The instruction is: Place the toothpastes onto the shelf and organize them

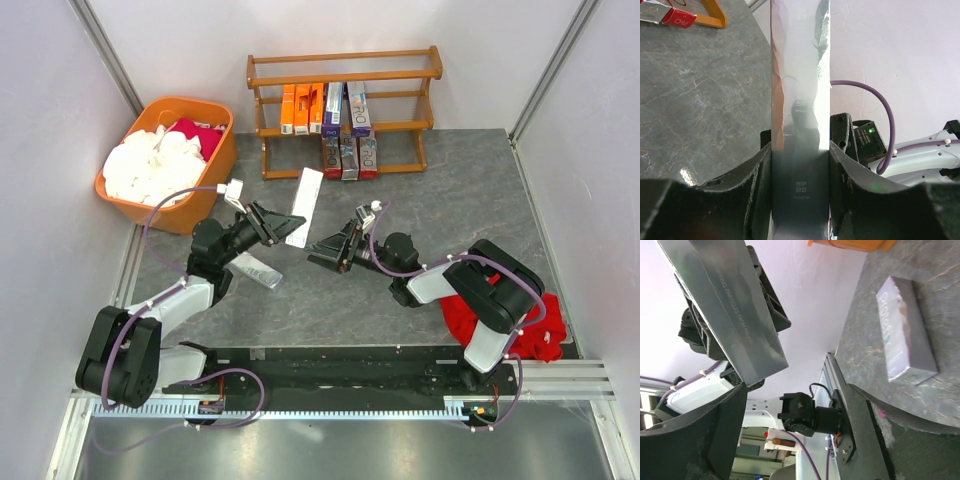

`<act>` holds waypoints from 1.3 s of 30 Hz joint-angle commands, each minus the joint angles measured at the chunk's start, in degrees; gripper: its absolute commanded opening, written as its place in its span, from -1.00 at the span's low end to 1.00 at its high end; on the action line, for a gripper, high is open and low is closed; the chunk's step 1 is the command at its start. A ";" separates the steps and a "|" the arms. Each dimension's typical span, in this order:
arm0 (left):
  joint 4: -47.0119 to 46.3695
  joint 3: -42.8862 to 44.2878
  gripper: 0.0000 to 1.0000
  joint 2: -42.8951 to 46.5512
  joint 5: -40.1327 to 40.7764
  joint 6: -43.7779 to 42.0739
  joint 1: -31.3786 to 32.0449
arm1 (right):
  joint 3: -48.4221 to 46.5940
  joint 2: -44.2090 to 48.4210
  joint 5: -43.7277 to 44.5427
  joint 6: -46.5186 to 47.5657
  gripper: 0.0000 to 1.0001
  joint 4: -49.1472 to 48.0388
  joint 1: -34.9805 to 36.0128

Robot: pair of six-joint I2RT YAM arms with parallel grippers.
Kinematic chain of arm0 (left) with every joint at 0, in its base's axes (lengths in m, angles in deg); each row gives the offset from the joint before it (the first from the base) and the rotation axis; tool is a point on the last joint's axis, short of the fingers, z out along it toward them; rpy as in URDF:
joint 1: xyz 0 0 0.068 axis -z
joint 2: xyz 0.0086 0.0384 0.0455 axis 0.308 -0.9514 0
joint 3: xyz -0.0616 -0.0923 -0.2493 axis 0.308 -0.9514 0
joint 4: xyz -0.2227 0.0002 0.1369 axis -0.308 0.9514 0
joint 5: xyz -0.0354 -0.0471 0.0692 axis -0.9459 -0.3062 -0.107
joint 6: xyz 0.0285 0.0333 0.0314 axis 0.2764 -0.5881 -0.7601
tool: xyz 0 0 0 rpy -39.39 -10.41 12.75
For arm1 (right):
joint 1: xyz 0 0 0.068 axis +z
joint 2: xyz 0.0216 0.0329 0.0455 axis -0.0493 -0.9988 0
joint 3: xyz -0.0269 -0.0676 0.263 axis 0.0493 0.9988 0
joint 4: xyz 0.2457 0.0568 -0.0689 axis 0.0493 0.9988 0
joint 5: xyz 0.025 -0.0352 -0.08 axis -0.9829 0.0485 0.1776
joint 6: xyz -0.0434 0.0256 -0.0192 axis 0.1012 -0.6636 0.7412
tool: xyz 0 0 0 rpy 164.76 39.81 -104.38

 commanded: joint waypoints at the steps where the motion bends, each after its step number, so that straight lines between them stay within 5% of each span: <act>1: -6.19 0.41 -0.03 0.23 -0.92 2.55 0.41 | -2.22 -0.54 1.51 -1.81 0.70 -13.25 0.93; 7: -6.89 -0.38 -0.03 0.67 0.05 3.17 0.50 | -2.58 -0.37 1.95 -3.21 0.55 -16.50 1.54; 31: -18.58 -4.16 -0.07 -3.81 2.60 12.13 0.85 | -5.90 0.43 4.59 -2.42 0.55 -17.47 2.07; 39: -20.52 -4.60 -0.03 -4.96 3.30 13.10 1.03 | -9.96 -0.81 1.69 -2.08 0.00 -14.75 3.65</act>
